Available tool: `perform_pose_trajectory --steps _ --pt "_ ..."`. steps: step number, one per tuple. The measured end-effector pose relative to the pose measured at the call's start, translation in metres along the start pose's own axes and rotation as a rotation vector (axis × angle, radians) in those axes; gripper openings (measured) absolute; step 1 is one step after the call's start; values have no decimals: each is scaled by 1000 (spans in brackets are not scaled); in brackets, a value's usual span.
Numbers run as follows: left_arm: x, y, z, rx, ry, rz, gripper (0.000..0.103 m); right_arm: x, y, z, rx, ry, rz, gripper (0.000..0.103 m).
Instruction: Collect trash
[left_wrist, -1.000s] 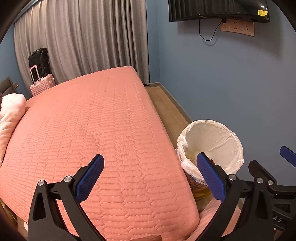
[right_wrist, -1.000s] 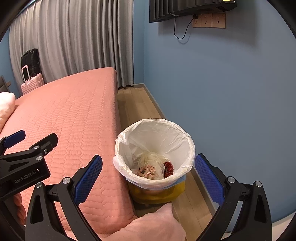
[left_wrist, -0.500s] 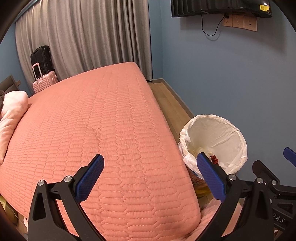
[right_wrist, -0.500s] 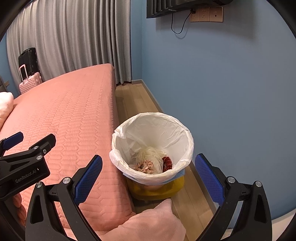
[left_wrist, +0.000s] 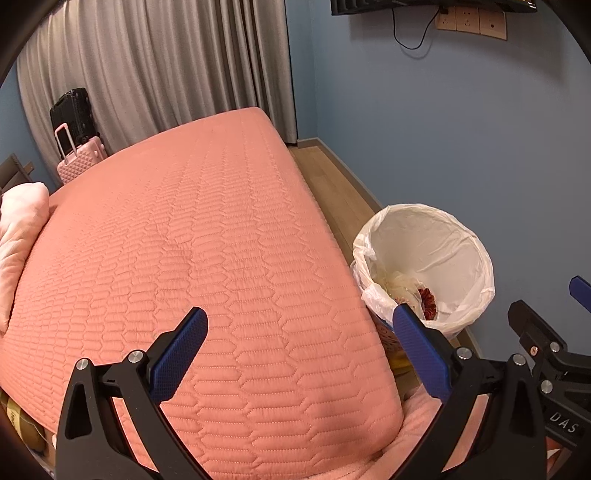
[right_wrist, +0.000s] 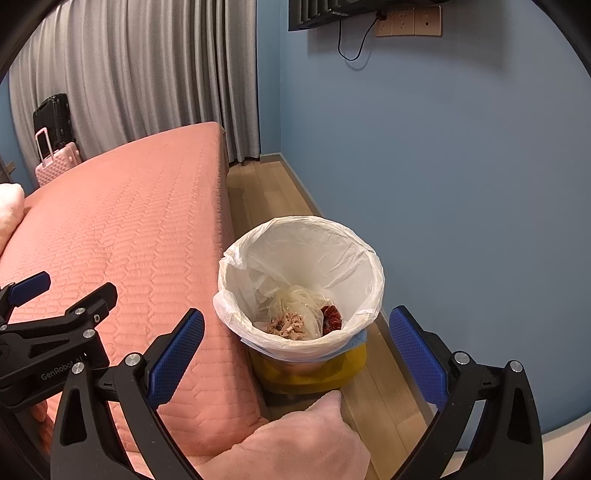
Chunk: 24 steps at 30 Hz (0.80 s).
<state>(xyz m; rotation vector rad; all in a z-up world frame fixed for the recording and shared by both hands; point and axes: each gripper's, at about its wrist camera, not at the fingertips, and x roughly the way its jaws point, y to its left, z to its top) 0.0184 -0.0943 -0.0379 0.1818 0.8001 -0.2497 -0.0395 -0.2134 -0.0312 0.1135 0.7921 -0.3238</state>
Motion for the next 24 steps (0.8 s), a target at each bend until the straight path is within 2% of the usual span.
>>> perform_pose_trajectory --steps 24 --pt "8 -15 -1 35 36 2 96 9 -9 -5 12 23 -15 98"
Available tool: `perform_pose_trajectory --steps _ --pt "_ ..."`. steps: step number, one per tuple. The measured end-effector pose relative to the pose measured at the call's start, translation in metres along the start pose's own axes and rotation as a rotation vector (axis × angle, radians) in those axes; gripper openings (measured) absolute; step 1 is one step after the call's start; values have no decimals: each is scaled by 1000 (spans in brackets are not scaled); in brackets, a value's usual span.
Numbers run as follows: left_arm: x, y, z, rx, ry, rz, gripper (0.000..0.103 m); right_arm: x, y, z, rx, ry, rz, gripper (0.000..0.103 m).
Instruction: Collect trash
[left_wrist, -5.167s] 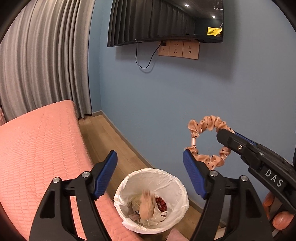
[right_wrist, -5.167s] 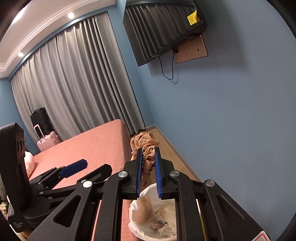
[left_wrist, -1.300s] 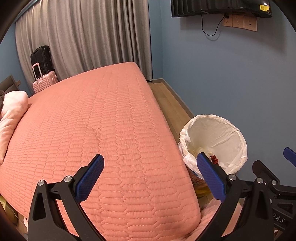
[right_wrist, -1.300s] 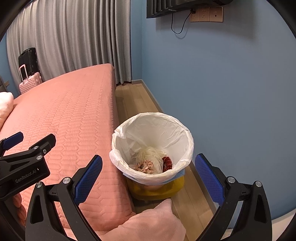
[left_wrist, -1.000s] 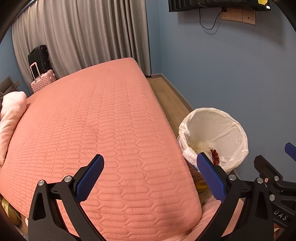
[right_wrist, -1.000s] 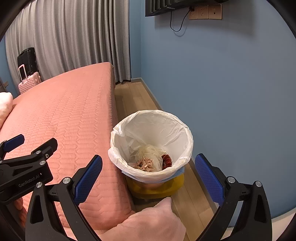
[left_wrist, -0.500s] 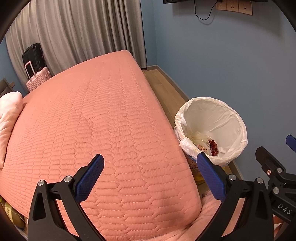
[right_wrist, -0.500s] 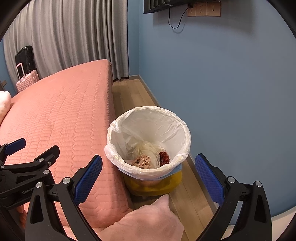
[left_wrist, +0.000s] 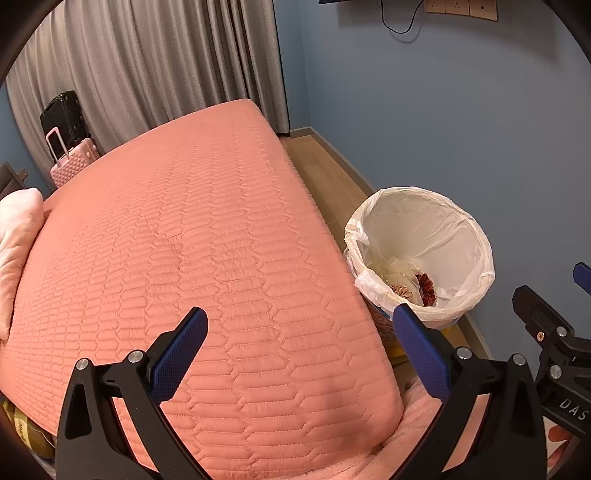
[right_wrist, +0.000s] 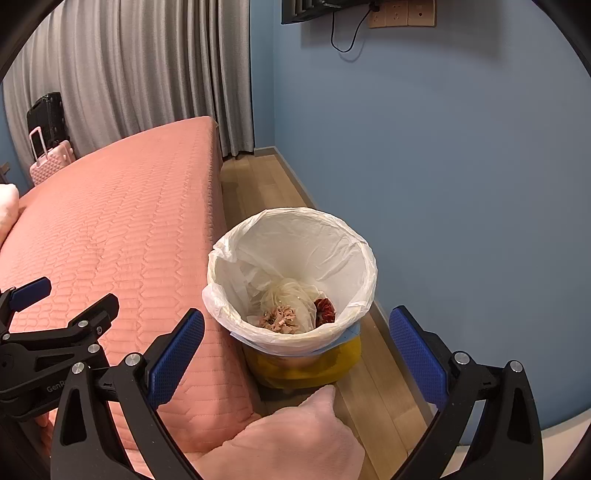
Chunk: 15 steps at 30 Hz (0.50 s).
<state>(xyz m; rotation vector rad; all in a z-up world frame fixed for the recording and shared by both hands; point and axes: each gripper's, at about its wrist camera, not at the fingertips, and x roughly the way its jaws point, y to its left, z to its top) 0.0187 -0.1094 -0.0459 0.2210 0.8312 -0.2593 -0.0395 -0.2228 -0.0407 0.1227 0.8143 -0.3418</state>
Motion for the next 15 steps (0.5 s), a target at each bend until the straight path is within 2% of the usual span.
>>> perform_pose_trajectory --steps 15 --pt "0 -2 0 3 2 -6 96 1 -1 -1 1 0 -1 98"
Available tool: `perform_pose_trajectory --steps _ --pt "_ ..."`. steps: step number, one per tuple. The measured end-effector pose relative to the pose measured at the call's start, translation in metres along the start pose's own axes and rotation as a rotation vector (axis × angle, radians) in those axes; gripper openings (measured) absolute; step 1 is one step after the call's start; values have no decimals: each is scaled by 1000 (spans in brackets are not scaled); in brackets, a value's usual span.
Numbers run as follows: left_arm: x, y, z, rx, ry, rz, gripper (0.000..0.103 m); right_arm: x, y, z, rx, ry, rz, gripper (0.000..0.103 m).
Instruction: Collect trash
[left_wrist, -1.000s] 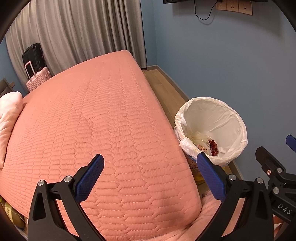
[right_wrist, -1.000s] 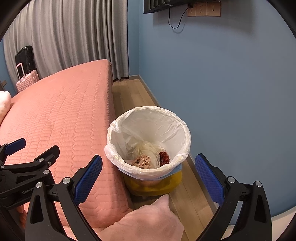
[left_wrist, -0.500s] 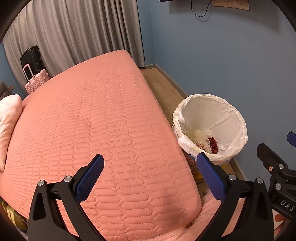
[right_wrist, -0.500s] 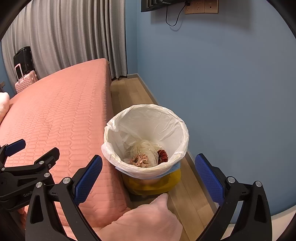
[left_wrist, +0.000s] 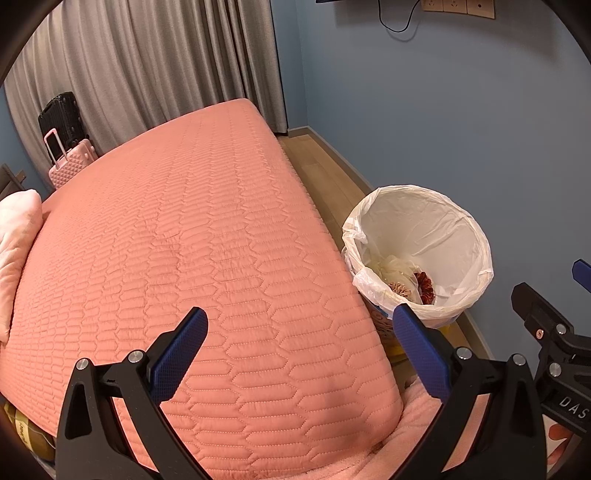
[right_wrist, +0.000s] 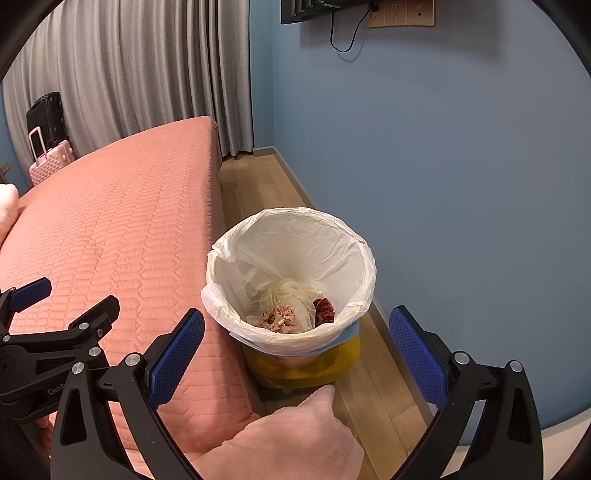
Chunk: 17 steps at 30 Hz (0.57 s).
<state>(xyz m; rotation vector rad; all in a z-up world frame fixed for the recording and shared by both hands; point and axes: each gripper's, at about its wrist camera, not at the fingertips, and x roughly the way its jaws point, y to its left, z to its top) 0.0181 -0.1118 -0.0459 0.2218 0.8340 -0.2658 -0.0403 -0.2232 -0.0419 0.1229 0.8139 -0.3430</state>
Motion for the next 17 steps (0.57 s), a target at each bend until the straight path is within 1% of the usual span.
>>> perform_pose_trajectory --steps 17 --pt "3 -6 3 25 7 -15 96 1 -2 3 4 -6 -1 98"
